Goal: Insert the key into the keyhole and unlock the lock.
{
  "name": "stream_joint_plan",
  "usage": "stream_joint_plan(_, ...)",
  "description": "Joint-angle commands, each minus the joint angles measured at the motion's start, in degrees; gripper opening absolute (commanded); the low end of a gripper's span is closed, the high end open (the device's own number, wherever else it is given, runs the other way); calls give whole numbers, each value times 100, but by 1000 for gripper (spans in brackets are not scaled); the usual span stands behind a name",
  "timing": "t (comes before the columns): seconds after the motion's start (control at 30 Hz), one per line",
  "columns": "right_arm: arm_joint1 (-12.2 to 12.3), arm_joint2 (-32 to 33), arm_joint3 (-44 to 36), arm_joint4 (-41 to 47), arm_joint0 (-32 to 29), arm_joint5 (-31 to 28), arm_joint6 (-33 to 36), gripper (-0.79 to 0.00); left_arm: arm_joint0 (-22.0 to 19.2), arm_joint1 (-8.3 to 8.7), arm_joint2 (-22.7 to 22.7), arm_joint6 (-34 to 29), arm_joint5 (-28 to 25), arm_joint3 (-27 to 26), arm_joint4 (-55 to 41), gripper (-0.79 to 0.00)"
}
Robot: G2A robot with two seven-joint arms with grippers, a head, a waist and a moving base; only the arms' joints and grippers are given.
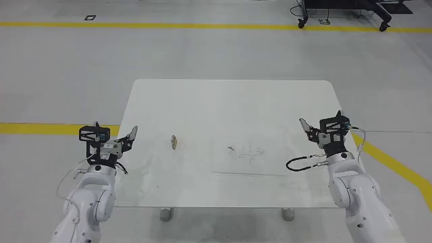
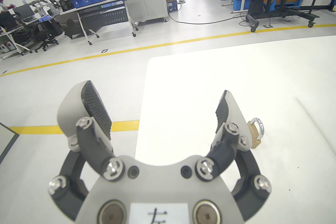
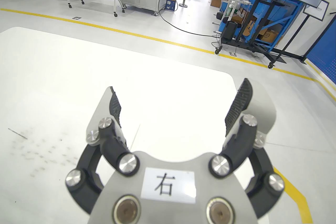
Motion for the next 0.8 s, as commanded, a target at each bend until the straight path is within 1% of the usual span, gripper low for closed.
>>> stream_joint_plan(0.0,-1,-46,-6,18,8,-93,15,0,0,0,0,0,0,0,0,0)
stream_joint_plan(0.07,3,-271,114,-20,225,-569,221,0,0,0,0,0,0,0,0,0)
stream_joint_plan(0.2,-31,-893,570,-301,807,-1083,594,0,0,0,0,0,0,0,0,0)
stream_joint_plan(0.33,-83,-1348,993,-121,1302,-1592,800,0,0,0,0,0,0,0,0,0)
stream_joint_plan(0.77,-82,-1353,1015,-120,1300,-1606,825,0,0,0,0,0,0,0,0,0)
